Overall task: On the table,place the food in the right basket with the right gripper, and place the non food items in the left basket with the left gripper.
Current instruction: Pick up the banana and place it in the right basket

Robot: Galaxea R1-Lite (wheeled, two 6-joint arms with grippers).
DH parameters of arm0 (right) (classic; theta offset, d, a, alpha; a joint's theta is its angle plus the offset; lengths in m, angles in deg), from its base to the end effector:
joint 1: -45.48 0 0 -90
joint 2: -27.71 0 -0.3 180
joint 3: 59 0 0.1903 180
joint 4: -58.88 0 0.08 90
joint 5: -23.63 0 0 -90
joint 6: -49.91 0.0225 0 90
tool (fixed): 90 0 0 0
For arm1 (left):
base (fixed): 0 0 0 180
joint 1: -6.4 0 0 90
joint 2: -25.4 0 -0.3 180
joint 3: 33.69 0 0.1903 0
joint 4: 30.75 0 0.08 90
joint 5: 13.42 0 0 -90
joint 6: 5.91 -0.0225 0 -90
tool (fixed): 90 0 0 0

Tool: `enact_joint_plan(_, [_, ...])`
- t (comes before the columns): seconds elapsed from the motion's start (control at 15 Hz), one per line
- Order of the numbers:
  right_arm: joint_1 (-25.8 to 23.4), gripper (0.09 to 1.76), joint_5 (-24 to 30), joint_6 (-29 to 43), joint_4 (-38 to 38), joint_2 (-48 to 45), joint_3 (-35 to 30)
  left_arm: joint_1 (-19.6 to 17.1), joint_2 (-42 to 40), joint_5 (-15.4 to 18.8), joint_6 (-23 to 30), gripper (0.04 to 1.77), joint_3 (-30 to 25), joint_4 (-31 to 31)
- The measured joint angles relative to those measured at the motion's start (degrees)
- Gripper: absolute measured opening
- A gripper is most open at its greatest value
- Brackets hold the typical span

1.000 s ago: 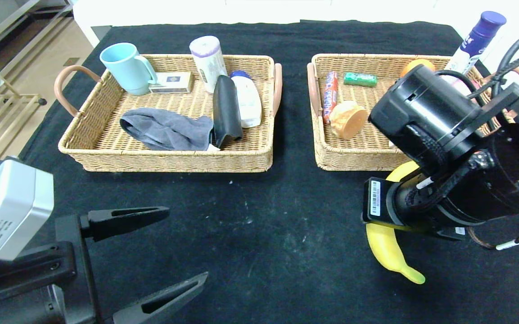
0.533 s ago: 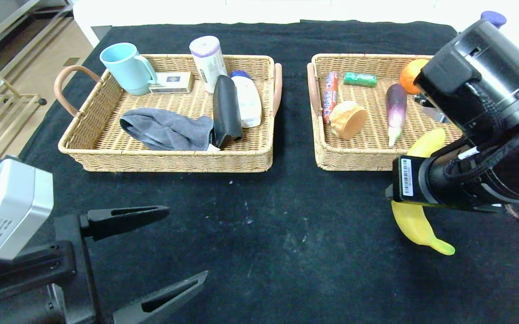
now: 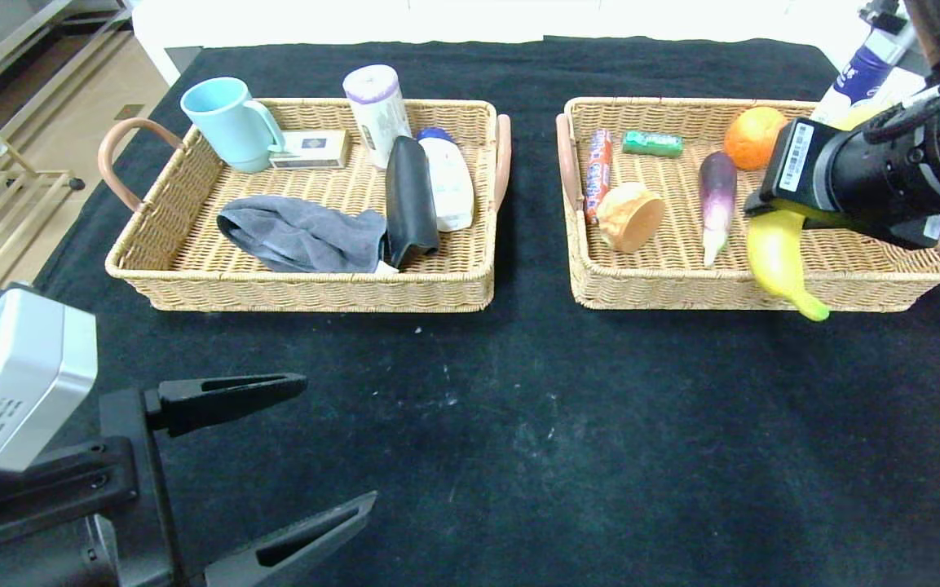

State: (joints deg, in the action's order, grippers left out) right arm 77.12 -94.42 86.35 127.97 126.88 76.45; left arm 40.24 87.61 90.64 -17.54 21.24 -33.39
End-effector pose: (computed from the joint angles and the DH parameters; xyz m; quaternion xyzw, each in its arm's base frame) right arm 0.2483 0.1406 0.3547 0.1663 0.2421 -0.0481 0.9547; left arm 0.1209 -0.0876 0.2237 0.1070 0.0438 -0.4110 0.9043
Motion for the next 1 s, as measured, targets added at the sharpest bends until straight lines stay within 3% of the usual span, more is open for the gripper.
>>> enact_joint_plan(0.53, [-7.44, 0.66, 0.20, -5.79, -13.92, 3.04, 0.34, 0.00, 0.05, 0.09, 0.02, 1.72, -0.15, -0.02])
enact_joint_plan(1.0, [-9.29, 0.66, 0.18, -7.25, -15.80, 5.90, 0.26, 0.06, 0.09, 0.11, -0.05, 1.72, -0.26, -0.04])
